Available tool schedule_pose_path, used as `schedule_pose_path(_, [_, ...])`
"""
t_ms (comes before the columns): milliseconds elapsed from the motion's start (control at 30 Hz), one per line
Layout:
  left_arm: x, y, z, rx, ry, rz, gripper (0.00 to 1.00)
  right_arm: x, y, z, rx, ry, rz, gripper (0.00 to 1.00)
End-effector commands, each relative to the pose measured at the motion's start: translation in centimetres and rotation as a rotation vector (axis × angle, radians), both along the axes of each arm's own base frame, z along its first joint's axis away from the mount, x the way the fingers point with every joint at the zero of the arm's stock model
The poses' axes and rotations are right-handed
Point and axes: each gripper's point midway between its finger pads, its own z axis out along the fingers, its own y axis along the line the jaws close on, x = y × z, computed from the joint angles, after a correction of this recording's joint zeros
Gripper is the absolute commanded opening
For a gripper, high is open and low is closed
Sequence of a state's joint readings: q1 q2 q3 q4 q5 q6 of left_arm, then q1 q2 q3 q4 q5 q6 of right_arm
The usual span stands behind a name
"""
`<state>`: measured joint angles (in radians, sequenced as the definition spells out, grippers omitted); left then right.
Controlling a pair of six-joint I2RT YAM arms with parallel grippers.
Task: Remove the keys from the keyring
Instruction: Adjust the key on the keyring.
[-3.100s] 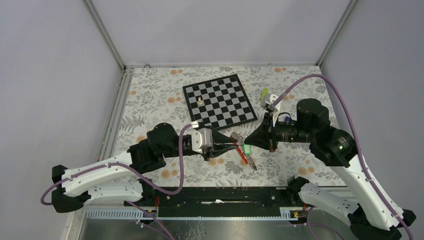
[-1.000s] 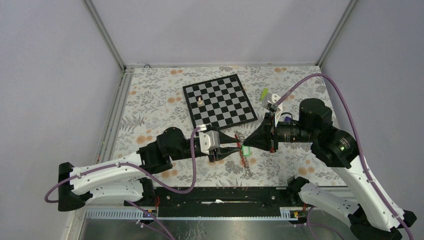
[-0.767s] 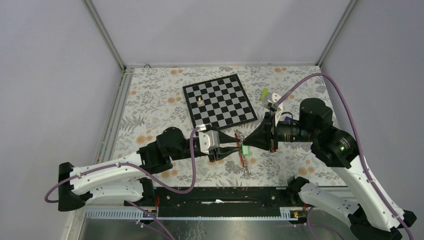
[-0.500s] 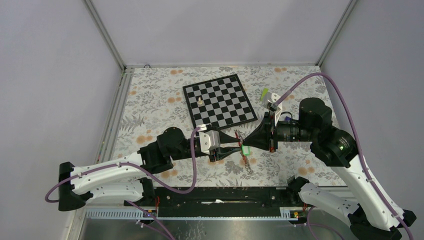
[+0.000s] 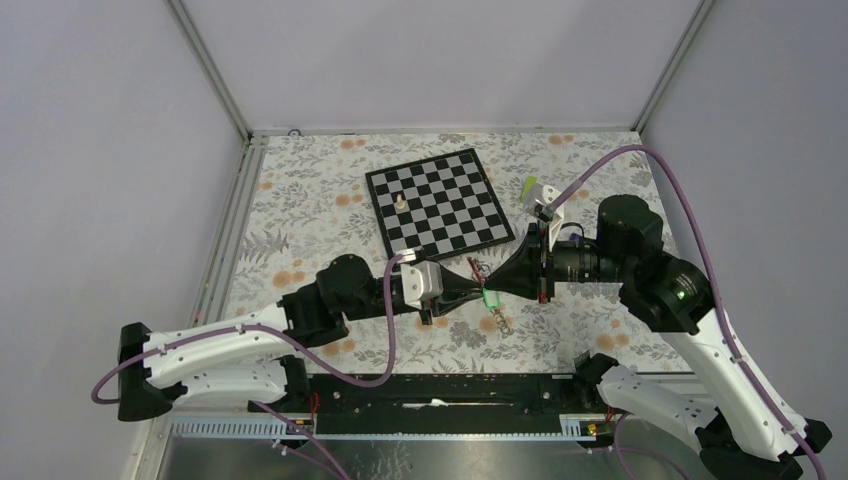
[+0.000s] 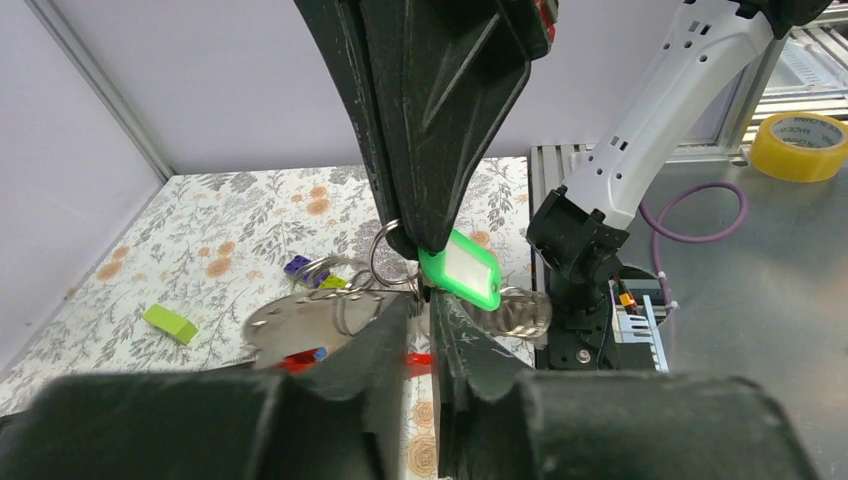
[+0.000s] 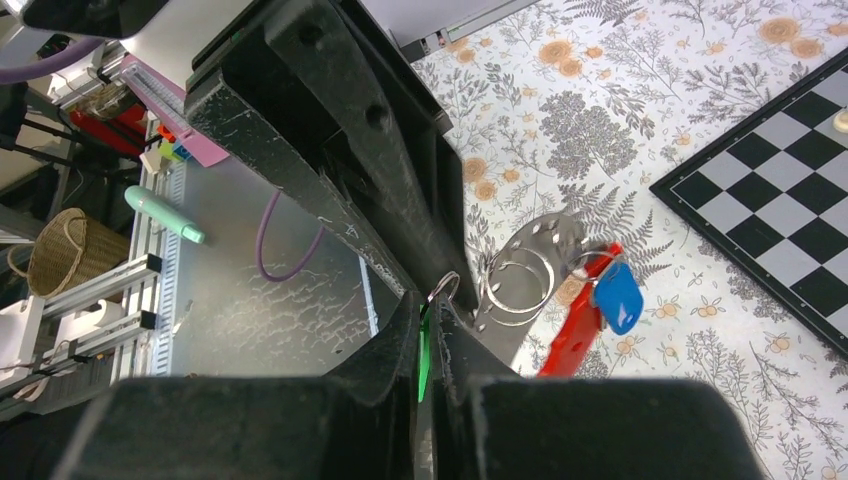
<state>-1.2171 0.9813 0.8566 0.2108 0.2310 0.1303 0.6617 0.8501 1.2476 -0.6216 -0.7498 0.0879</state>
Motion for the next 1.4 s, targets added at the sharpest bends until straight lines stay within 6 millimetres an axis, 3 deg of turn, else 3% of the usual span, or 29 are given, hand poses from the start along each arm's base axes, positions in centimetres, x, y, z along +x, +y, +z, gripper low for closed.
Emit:
schedule_pose_path(0, [0.3,-0.1,2.9,-0.115,-0.037,0.013,0.13,-0.6,0.3,0.8,0.032,-0.004,0.036,0.0])
schedule_pose_path(133, [0.1,0.1,3.0,-0.122,-0.044,0.008,0.0,-0.5,0.1,0.6,0.021,-0.012,0.029,0.0])
schedule_pose_path(467, [-0.2,1.6,3.5,-0.157,-0.066,0.022,0.0,-0.3,-0.8,-0.2,-0.031,-0.033,-0.015,0.01])
schedule_pose_path(933, [-0.4,2.1,3.3,-0.136,-0.066,0.018,0.0,-0.7,-1.3,-1.0,-0.057,-0.022,-0.011,0.04])
schedule_pose_path(1367, [-0.9,1.8,3.3,-0.128,-0.078,-0.013,0.0,-0.6,-1.0,-2.0,-0.068,-0.005,0.0,0.17])
